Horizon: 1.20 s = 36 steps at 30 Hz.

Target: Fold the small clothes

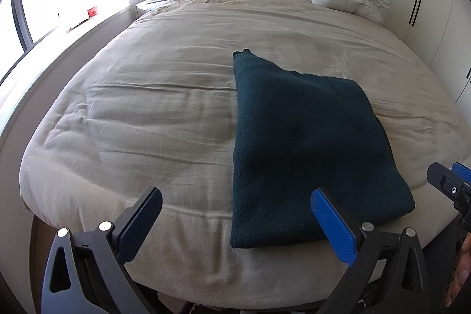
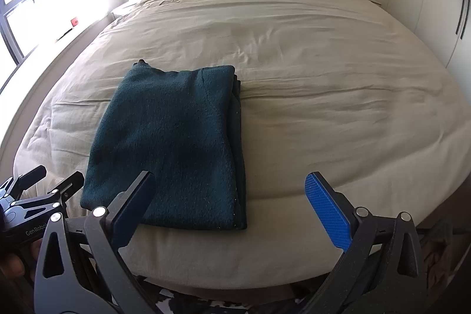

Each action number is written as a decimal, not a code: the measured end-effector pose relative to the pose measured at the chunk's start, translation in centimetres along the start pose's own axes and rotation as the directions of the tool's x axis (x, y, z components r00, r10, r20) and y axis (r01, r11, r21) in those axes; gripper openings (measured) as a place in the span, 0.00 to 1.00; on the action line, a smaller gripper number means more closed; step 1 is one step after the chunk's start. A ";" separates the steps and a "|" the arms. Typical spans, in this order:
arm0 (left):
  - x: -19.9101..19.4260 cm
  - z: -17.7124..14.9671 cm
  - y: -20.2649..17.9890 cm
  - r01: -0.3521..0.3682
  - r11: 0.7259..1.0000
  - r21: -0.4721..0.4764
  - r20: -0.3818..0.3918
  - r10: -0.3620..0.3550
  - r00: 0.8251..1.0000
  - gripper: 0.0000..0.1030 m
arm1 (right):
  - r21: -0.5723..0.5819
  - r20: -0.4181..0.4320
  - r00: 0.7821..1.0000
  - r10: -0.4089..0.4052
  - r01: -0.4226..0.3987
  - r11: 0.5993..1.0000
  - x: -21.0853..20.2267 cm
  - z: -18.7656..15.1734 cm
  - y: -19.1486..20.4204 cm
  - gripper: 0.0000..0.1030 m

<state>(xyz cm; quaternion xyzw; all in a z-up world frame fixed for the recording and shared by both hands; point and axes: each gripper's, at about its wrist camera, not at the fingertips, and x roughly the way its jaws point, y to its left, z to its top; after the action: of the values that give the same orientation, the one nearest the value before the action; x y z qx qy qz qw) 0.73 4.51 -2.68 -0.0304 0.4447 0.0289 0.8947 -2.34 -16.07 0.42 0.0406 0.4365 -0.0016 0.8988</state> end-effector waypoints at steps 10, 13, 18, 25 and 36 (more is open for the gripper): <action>0.1 -0.1 0.2 -0.001 1.000 -0.002 -0.003 0.001 1.000 1.00 | -0.005 -0.016 1.000 0.001 -0.001 1.000 0.6 -0.2 0.3 1.00; 0.2 -0.1 0.3 -0.002 1.000 -0.002 -0.005 0.002 1.000 1.00 | -0.005 -0.020 1.000 0.000 -0.001 1.000 0.7 -0.2 0.3 1.00; 0.3 -0.2 0.5 -0.005 1.000 -0.004 -0.008 0.005 1.000 1.00 | -0.003 -0.022 1.000 0.000 0.000 1.000 0.8 -0.3 0.5 1.00; 0.4 -0.3 0.5 -0.006 1.000 -0.002 -0.012 0.006 1.000 1.00 | -0.002 -0.023 1.000 0.000 0.000 1.000 0.9 -0.3 0.6 1.00; 0.4 -0.3 0.4 -0.007 1.000 -0.003 -0.013 0.007 1.000 1.00 | -0.002 -0.025 1.000 0.000 0.000 1.000 1.1 -0.4 0.6 1.00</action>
<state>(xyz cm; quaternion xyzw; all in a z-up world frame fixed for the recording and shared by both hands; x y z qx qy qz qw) 0.71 4.93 -3.20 -0.0302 0.4508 0.0325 0.8915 -1.97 -15.41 -0.63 0.0399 0.4476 -0.0007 0.8933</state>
